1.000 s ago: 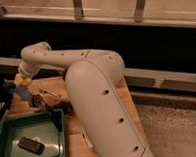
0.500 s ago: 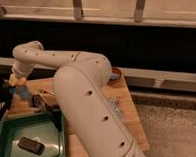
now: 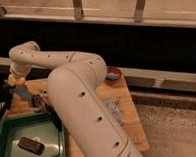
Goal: Place apple in plastic cup
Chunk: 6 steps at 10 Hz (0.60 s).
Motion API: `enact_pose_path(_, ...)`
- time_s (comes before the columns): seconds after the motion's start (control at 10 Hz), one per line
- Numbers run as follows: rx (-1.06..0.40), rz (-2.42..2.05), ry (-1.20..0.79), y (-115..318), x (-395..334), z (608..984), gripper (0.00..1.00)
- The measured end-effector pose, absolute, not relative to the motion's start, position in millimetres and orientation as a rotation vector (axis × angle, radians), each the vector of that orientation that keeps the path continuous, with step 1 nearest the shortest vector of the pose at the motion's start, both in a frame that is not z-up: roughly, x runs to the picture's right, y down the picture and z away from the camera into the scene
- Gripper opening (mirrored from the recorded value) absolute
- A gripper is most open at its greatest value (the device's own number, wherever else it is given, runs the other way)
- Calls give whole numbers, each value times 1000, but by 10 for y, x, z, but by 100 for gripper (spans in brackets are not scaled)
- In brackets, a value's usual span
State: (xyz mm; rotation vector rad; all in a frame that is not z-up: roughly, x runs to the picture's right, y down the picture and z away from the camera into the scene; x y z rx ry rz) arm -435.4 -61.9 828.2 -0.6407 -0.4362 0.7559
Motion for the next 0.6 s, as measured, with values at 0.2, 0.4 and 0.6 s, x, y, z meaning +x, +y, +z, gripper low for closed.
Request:
enact_pose_path(0.2, -645, 767, -436, -591, -4360, 8340, 0)
enact_pose_path(0.4, -657, 775, -436, -536, -4392, 8395, 0)
enact_pose_path(0.6, -672, 783, -439, -473, -4435, 8441, 0)
